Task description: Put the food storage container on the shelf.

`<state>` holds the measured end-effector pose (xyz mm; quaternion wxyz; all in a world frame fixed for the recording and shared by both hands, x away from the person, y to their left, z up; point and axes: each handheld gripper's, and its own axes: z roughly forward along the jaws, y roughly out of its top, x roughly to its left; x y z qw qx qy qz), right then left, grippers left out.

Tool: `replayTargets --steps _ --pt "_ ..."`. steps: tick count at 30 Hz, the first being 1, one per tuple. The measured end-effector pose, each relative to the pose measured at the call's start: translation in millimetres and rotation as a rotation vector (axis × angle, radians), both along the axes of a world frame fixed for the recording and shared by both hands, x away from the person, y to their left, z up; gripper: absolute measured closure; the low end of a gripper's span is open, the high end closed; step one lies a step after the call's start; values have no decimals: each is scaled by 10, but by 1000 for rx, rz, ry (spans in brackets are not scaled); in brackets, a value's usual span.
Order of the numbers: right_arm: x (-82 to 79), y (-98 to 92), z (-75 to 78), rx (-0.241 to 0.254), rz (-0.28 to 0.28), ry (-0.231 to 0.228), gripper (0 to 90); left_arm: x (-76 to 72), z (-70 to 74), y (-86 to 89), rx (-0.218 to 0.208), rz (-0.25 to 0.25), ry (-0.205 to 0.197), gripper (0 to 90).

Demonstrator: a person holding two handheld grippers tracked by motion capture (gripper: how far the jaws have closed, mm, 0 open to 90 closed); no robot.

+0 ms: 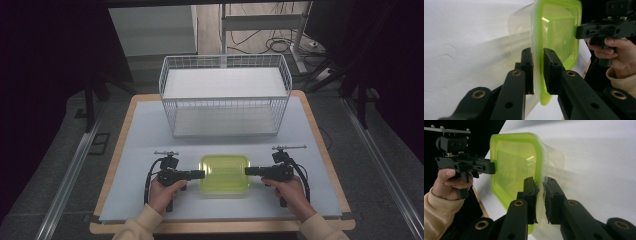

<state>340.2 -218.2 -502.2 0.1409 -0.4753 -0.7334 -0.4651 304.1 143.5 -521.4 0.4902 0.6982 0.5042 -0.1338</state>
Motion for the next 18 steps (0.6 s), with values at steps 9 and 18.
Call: replayTargets --steps 9,18 --pt "-12 -19 50 24 -3 -3 812 -16 26 15 -31 -6 -10 807" --pt "-42 -17 166 45 3 -19 812 -50 146 41 -36 -12 -34 808"
